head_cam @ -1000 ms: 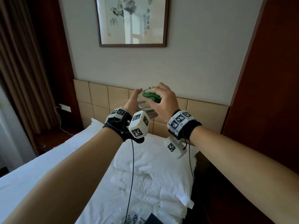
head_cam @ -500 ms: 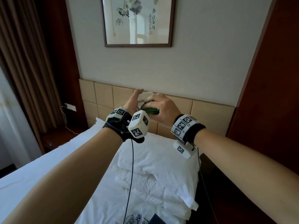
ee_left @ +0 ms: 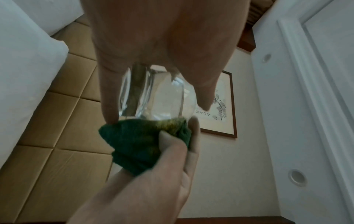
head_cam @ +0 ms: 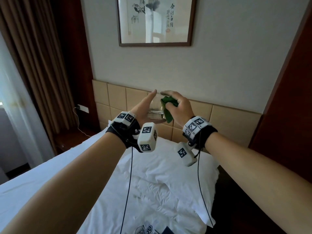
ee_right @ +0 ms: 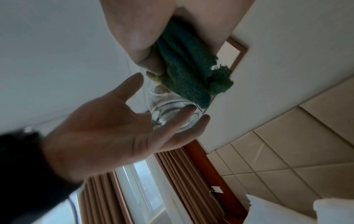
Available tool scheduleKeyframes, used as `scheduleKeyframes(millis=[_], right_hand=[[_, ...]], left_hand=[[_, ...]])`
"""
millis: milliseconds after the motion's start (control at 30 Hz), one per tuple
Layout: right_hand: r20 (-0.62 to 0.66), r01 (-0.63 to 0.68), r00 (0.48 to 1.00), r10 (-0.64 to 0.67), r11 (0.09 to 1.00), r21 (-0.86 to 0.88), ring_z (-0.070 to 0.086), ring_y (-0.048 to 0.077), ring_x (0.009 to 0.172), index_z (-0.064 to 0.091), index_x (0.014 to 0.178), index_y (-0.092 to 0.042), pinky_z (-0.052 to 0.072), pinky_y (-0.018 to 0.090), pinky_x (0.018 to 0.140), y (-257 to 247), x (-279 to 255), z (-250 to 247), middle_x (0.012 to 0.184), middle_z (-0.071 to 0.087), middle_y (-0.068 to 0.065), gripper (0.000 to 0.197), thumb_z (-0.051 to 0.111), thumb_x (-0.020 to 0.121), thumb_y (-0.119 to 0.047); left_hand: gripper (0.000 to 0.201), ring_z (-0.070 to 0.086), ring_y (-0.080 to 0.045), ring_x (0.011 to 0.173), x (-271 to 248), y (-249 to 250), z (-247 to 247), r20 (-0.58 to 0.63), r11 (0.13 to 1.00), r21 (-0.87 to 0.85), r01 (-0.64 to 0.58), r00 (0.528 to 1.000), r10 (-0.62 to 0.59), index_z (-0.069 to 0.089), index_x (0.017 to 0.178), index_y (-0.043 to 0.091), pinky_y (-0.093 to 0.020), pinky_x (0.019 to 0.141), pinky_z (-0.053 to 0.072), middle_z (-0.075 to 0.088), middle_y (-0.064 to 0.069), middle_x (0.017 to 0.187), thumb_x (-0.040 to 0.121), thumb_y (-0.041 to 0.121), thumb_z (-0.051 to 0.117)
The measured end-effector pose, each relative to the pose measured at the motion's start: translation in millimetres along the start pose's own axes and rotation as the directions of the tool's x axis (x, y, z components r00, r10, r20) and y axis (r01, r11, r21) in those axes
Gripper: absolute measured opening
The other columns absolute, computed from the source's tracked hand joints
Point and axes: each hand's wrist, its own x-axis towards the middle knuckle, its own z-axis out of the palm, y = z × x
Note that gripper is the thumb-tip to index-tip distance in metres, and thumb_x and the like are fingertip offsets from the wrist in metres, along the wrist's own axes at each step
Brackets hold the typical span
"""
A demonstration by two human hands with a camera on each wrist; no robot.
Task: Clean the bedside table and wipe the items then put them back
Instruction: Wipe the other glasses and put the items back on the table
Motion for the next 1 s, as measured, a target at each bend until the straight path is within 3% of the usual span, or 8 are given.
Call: scheduleKeyframes(millis=[67, 133, 233, 300, 433, 667, 767, 1000], right_hand=[[-0.027, -0.121, 0.992, 0.125, 0.983, 0.138, 0.063, 0.007, 0.094, 0.070, 0.109, -0.023, 0.055, 0.025, 0.082, 3.4, 4.9, 0.8, 0.102, 0.067, -0.009, 0.037, 0.054, 0.084, -0.001], [-0.044, -0.178, 0.980, 0.192, 0.958, 0.226, 0.062, 0.007, 0.088, 0.072, 0.103, -0.021, 0.054, 0.024, 0.076, 7.0, 10.1, 0.7, 0.096, 0.068, -0.008, 0.034, 0.053, 0.083, 0.000], [-0.042, -0.236, 0.963, 0.266, 0.908, 0.347, 0.061, 0.013, 0.088, 0.074, 0.098, -0.018, 0.054, 0.031, 0.079, 12.4, 16.6, -0.3, 0.091, 0.069, -0.005, 0.034, 0.053, 0.078, -0.001], [-0.013, -0.282, 0.949, 0.316, 0.864, 0.416, 0.059, 0.017, 0.088, 0.074, 0.095, -0.020, 0.053, 0.034, 0.075, 15.1, 19.3, 0.6, 0.092, 0.069, -0.003, 0.035, 0.052, 0.071, -0.007], [0.054, -0.337, 0.931, 0.361, 0.796, 0.503, 0.056, 0.026, 0.092, 0.075, 0.091, -0.021, 0.053, 0.045, 0.080, 18.9, 21.4, 3.1, 0.096, 0.066, 0.004, 0.037, 0.052, 0.064, -0.010], [0.091, -0.365, 0.920, 0.382, 0.747, 0.556, 0.056, 0.029, 0.090, 0.074, 0.092, -0.016, 0.054, 0.043, 0.075, 23.4, 18.8, -0.7, 0.097, 0.067, 0.010, 0.038, 0.049, 0.064, -0.007], [0.062, -0.351, 0.928, 0.368, 0.803, 0.482, 0.060, 0.030, 0.095, 0.073, 0.097, -0.019, 0.056, 0.047, 0.079, 24.3, 17.2, -2.7, 0.106, 0.068, 0.011, 0.036, 0.053, 0.069, -0.008], [-0.191, -0.159, 0.964, 0.183, 0.978, 0.133, 0.064, 0.009, 0.094, 0.068, 0.105, -0.017, 0.055, 0.031, 0.086, 20.4, 17.6, -4.5, 0.100, 0.069, -0.004, 0.024, 0.069, 0.082, -0.010]], left_hand=[[0.028, 0.067, -0.032, 0.099, 1.1, -3.5, -5.9, 0.032, 0.991, 0.088, -0.098, 0.995, 0.095, 0.057, 0.114, 0.021, -0.049, 0.088, 0.056, 0.061, -0.016, 0.118, 0.090, 0.032, 0.066], [0.055, 0.066, -0.036, 0.100, 5.3, -7.5, -14.9, 0.151, 0.974, 0.120, -0.193, 0.973, 0.174, 0.048, 0.123, 0.033, -0.053, 0.089, 0.054, 0.056, -0.024, 0.126, 0.084, 0.000, 0.067], [0.103, 0.064, -0.041, 0.105, 13.2, -12.2, -24.6, 0.199, 0.938, 0.212, -0.275, 0.952, 0.234, 0.029, 0.142, 0.041, -0.058, 0.088, 0.053, 0.050, -0.030, 0.130, 0.071, -0.020, 0.070], [0.118, 0.064, -0.038, 0.105, 14.1, -13.0, -23.9, 0.131, 0.890, 0.336, -0.309, 0.951, 0.281, 0.017, 0.150, 0.041, -0.055, 0.081, 0.057, 0.049, -0.023, 0.130, 0.066, -0.020, 0.074], [0.118, 0.068, -0.029, 0.095, 14.1, -16.8, -24.1, 0.037, 0.746, 0.553, -0.371, 0.906, 0.423, 0.016, 0.148, 0.039, -0.049, 0.069, 0.060, 0.057, -0.012, 0.118, 0.062, -0.003, 0.085], [0.111, 0.055, -0.010, 0.119, 22.5, -27.9, -26.6, 0.110, 0.537, 0.664, -0.521, 0.778, 0.619, 0.025, 0.136, 0.025, -0.039, 0.085, 0.058, 0.044, 0.005, 0.134, 0.050, 0.018, 0.095], [0.109, 0.056, -0.009, 0.117, 26.4, -28.8, -28.7, 0.135, 0.484, 0.682, -0.548, 0.744, 0.654, 0.028, 0.136, 0.031, -0.038, 0.081, 0.060, 0.046, 0.003, 0.129, 0.049, 0.022, 0.095], [0.105, 0.057, -0.009, 0.108, 33.9, -29.1, -31.6, 0.165, 0.284, 0.813, -0.508, 0.669, 0.724, 0.036, 0.137, 0.026, -0.030, 0.085, 0.057, 0.045, 0.002, 0.124, 0.050, 0.021, 0.095]])
